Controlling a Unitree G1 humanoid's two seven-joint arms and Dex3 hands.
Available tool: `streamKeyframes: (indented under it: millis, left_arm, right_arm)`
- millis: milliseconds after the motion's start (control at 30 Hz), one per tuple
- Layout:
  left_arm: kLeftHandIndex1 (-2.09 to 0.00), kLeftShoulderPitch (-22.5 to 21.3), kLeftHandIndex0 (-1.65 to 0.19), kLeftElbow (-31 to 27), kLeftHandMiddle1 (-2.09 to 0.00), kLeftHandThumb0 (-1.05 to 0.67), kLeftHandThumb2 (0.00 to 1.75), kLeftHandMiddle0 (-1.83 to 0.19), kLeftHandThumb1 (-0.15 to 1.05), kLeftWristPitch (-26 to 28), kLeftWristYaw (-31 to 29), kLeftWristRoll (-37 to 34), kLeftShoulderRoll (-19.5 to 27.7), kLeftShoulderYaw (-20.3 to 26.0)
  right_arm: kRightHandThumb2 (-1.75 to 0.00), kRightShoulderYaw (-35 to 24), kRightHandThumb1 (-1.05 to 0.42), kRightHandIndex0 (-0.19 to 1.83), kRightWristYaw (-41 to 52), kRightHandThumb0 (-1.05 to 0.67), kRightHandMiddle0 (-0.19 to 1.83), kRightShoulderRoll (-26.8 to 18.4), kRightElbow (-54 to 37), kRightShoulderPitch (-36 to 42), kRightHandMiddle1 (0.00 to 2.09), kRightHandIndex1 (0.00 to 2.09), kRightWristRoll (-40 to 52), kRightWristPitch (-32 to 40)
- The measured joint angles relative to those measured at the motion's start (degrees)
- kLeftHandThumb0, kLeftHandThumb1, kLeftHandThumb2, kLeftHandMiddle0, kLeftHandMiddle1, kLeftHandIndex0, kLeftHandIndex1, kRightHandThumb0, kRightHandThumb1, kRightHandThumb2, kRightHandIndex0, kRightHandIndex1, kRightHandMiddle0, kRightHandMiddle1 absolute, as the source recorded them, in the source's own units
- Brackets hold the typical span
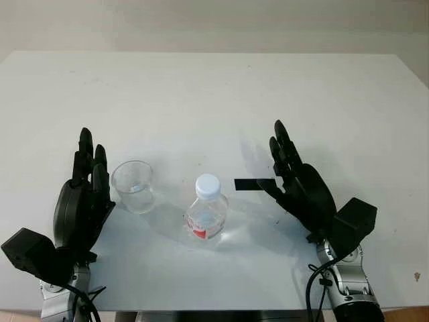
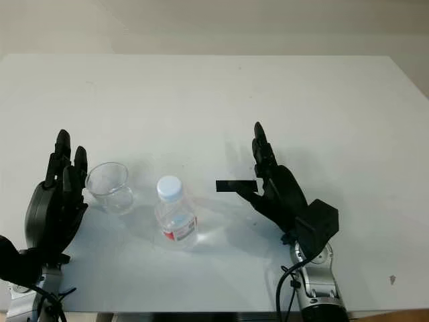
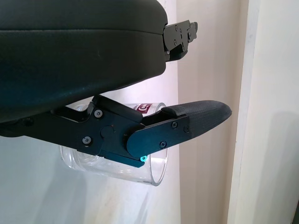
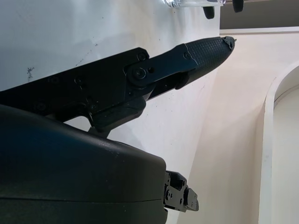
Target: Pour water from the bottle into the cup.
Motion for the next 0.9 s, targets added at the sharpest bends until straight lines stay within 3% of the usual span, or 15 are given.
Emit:
streamKeyframes:
  millis: [333,667,900]
  left_arm:
    - [0.0,0.1,0.19,-0.3,0.0,-0.76,0.69,0.19,1.05,0.1,0.5,0.1,0.0,0.2]
    - [0.0,-0.3,0.19,0.2,0.0,-0.75,0.69,0.19,1.05,0.1,1.1,0.1,-0.1,0.9]
    - [0.0,-0.6,0.19,0.1,0.0,-0.75,0.68,0.19,1.05,0.1,1.1,0.1,-0.1,0.7]
  right_arm:
    - [-0.05,0.7,-1.02,-0.19,2.7,-0.94,-0.19,-0.3,0.4,-0.3,0.0,0.0,0.1,0.1]
    - [-0.04,5.2,-0.97,-0.19,25.9,-0.95,-0.19,-9.1,-5.3,-2.7,0.0,0.0,5.8,1.9]
    - [-0.04,8.7,-0.93,-0.19,31.0,-0.93,-0.19,-9.1,-10.3,-2.2,0.0,0.0,7.8,2.8]
